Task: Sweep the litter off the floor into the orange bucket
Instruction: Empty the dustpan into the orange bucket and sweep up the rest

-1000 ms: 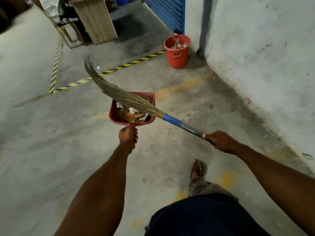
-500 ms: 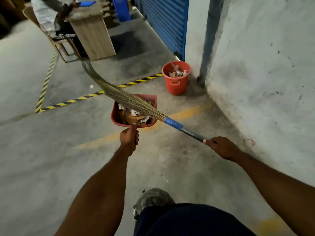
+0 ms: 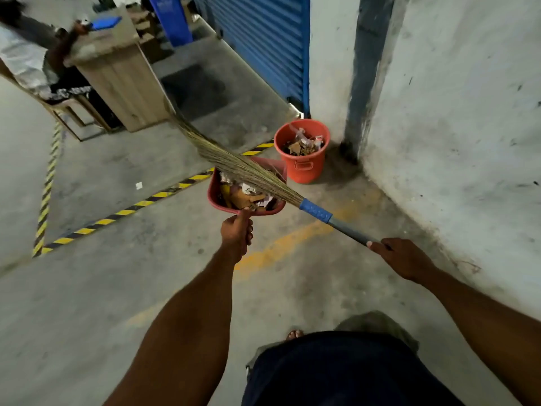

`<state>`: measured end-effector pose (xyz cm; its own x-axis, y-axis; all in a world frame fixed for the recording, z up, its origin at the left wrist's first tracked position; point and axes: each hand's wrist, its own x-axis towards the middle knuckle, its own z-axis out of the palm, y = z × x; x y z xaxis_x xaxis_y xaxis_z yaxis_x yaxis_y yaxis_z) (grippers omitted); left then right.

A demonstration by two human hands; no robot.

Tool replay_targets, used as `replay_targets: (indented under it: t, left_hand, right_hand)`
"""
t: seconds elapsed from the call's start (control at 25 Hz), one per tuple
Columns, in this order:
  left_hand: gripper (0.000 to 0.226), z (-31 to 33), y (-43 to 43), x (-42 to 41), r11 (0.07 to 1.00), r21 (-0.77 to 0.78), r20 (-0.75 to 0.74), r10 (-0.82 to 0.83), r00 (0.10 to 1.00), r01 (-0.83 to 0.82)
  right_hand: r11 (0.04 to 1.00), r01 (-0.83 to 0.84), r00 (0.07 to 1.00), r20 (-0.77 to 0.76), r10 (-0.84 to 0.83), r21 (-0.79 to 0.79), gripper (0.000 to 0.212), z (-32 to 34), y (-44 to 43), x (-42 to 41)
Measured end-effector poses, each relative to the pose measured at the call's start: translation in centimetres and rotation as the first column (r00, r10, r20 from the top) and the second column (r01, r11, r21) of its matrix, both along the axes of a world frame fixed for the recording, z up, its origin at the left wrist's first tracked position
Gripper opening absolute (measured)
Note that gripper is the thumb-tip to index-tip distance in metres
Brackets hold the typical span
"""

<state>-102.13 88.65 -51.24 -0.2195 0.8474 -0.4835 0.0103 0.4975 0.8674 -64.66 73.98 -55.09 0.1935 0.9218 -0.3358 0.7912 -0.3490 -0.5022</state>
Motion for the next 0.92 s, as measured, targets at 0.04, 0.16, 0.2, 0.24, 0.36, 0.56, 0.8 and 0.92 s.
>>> replay_targets:
  t: [0.04, 0.16, 0.2, 0.24, 0.36, 0.56, 0.8, 0.92]
  left_hand:
    - [0.037, 0.0, 2.4, 0.2, 1.0, -0.005, -0.005, -0.014, 1.0, 0.014]
    - [0.038, -0.6, 9.7, 2.0, 0.997, -0.032, -0.005, -0.067, 0.998, 0.067]
    - [0.038, -1.0, 12.1, 2.7, 0.996, -0.043, -0.001, -0.077, 0.997, 0.077]
    - [0.037, -1.6, 14.6, 3.6, 0.995, -0.051, 0.003, -0.085, 0.996, 0.085]
    - [0.036, -3.3, 21.6, 6.6, 0.992, -0.071, -0.011, -0.103, 0.995, 0.102]
    - [0.035, -4.6, 32.6, 11.8, 0.982, -0.122, -0.006, -0.148, 0.989, 0.146]
    - [0.035, -7.2, 44.5, 16.1, 0.954, -0.205, -0.05, -0.233, 0.971, 0.218]
    - [0.038, -11.5, 51.2, 17.8, 0.93, -0.265, -0.082, -0.285, 0.955, 0.255]
  right_hand:
    - [1.0, 0.023, 1.0, -0.004, -0.023, 0.001, 0.057, 0.1, 1.7, 0.0]
    - [0.997, 0.08, 0.996, 0.03, -0.081, 0.016, 0.056, -0.3, 7.1, 0.6]
    - [0.995, 0.097, 0.994, 0.046, -0.098, 0.021, 0.055, -0.6, 9.0, 1.0]
    - [0.993, 0.117, 0.992, 0.055, -0.118, 0.022, 0.055, -0.9, 11.0, 1.7]
    - [0.989, 0.145, 0.987, 0.069, -0.145, -0.003, 0.055, -2.1, 17.3, 4.1]
    - [0.985, 0.167, 0.985, 0.044, -0.166, -0.028, 0.055, -1.9, 27.2, 8.6]
    - [0.964, 0.248, 0.969, 0.037, -0.246, -0.092, 0.054, -3.1, 36.2, 10.9]
    - [0.954, 0.269, 0.961, 0.101, -0.257, -0.129, 0.057, -5.5, 40.6, 11.5]
